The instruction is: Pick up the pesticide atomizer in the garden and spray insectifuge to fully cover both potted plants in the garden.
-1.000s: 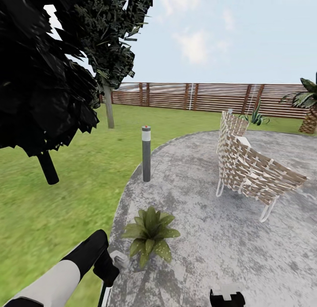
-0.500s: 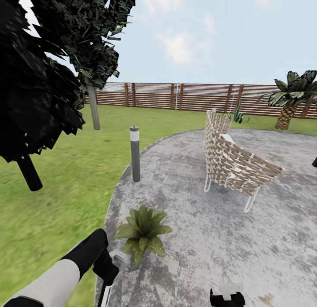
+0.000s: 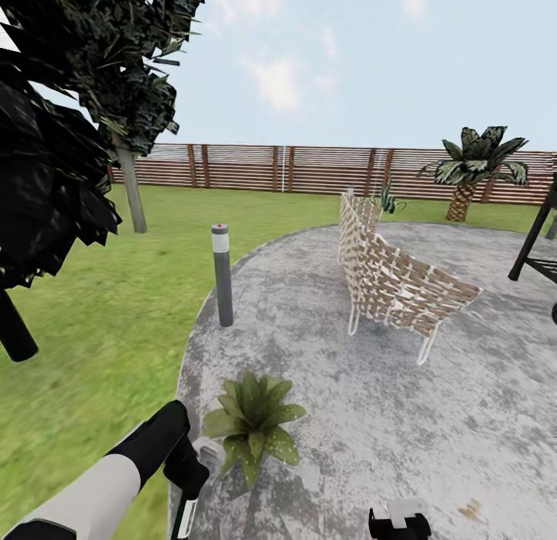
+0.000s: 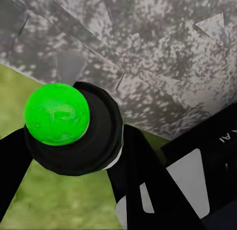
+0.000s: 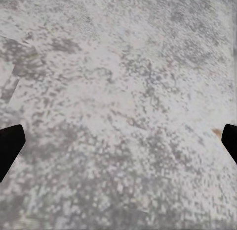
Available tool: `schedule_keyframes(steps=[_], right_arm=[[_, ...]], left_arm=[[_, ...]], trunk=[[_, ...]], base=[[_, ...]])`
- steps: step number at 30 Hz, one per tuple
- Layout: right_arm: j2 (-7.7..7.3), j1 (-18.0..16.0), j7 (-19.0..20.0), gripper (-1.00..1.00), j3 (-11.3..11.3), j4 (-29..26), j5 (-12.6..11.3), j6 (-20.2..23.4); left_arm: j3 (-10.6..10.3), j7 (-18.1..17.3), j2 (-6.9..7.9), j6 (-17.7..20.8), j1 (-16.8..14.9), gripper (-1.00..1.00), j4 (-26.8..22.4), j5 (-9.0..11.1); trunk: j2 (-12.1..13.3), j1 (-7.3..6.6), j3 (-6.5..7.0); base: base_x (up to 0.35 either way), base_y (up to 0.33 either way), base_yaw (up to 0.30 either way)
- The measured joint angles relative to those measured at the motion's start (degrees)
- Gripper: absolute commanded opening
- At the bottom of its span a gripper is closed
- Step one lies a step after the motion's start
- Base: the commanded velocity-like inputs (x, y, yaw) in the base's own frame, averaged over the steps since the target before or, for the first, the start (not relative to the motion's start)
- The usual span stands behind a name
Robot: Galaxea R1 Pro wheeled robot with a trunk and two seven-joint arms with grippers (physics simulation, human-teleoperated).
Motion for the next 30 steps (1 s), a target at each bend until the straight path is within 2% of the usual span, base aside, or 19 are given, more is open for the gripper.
schedule_keyframes(steps=[7, 10, 11, 13, 17, 24, 30], right_arm=[[0.0, 0.0, 0.0, 1.0, 0.0, 0.1, 0.0, -0.1], [0.0, 0.0, 0.0, 1.0, 0.0, 0.1, 0.1, -0.2], [0.0, 0.0, 0.0, 1.0, 0.0, 0.1, 0.1, -0.2], [0.0, 0.0, 0.0, 1.0, 0.0, 0.1, 0.1, -0.1], [0.0, 0.0, 0.0, 1.0, 0.0, 0.1, 0.0, 0.0], [0.0, 0.0, 0.0, 1.0, 0.0, 0.0, 0.0, 0.0], [0.0, 0.0, 0.0, 1.0, 0.0, 0.0, 0.0, 0.0]], left_arm=[[-0.3, -1.1, 0.21, -0.4, -0.1, -1.0, -0.1, 0.3], [-0.5, -5.6, 1.76, -0.7, -2.1, -1.0, 0.0, 0.0], [-1.2, -8.1, 2.8, -0.8, -2.8, -1.0, 0.0, -0.5], [-3.1, -10.4, 3.58, -0.8, -3.4, -1.0, 0.0, -1.9], [-4.4, -14.3, 3.88, -0.8, -3.9, -1.0, 0.0, -3.9], [-4.5, -15.2, 4.14, -0.9, -3.5, -1.0, 0.1, -4.4], [-4.5, -15.2, 4.14, -0.9, -3.8, -1.0, 0.0, -4.4]], trunk=[[0.0, 0.02, 0.0], [0.0, 0.02, 0.0], [0.0, 0.02, 0.0], [0.0, 0.02, 0.0], [0.0, 0.02, 0.0], [0.0, 0.02, 0.0], [0.0, 0.05, 0.0]], base=[[0.018, 0.042, -0.073], [0.0, 0.001, -0.001], [0.0, 0.0, 0.0], [0.0, 0.0, 0.0], [0.0, 0.0, 0.0], [-0.014, 0.014, -0.199], [-0.218, 0.214, -0.291]])
